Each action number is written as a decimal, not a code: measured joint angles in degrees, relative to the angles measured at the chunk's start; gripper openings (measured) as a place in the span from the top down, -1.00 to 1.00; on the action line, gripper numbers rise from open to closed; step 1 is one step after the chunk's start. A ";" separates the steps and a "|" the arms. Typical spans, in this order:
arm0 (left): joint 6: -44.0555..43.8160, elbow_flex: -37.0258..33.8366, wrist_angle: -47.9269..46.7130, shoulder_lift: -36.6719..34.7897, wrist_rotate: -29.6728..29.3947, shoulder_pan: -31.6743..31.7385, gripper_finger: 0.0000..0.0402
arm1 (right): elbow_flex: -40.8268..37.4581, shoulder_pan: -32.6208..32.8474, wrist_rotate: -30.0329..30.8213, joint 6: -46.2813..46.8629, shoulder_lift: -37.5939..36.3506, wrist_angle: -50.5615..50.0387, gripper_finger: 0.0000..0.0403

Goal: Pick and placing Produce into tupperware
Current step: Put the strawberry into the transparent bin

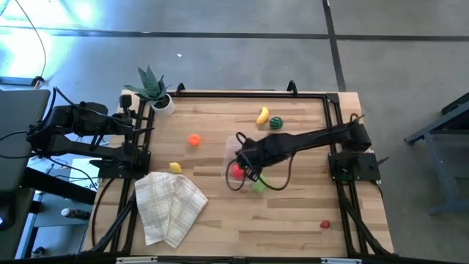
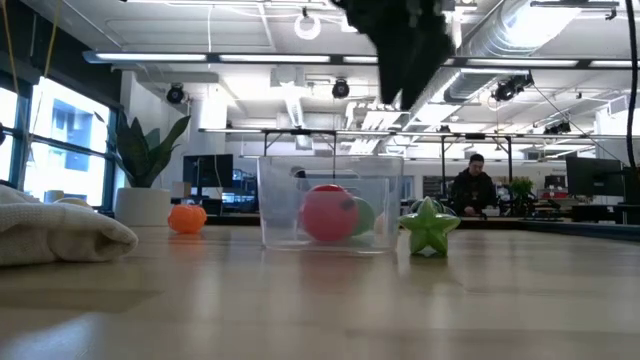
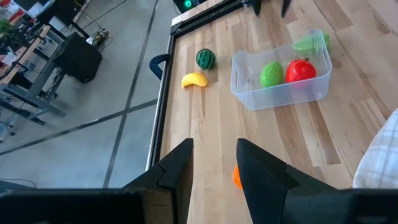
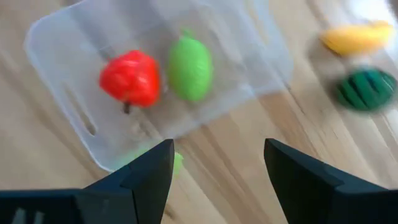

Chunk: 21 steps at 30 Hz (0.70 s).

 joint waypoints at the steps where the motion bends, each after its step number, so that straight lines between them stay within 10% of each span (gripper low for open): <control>1: 0.00 0.00 -0.02 0.02 0.00 -0.01 0.44 | 0.00 0.44 0.91 3.06 -0.80 -1.79 -0.19; 8: 0.00 0.00 -0.02 0.00 0.00 -0.01 0.44 | 0.00 4.87 3.04 28.70 -4.38 -16.11 -0.19; 21: 0.00 0.00 0.00 0.04 0.00 -0.02 0.44 | -4.22 17.47 -12.39 67.15 -5.34 -17.46 -0.19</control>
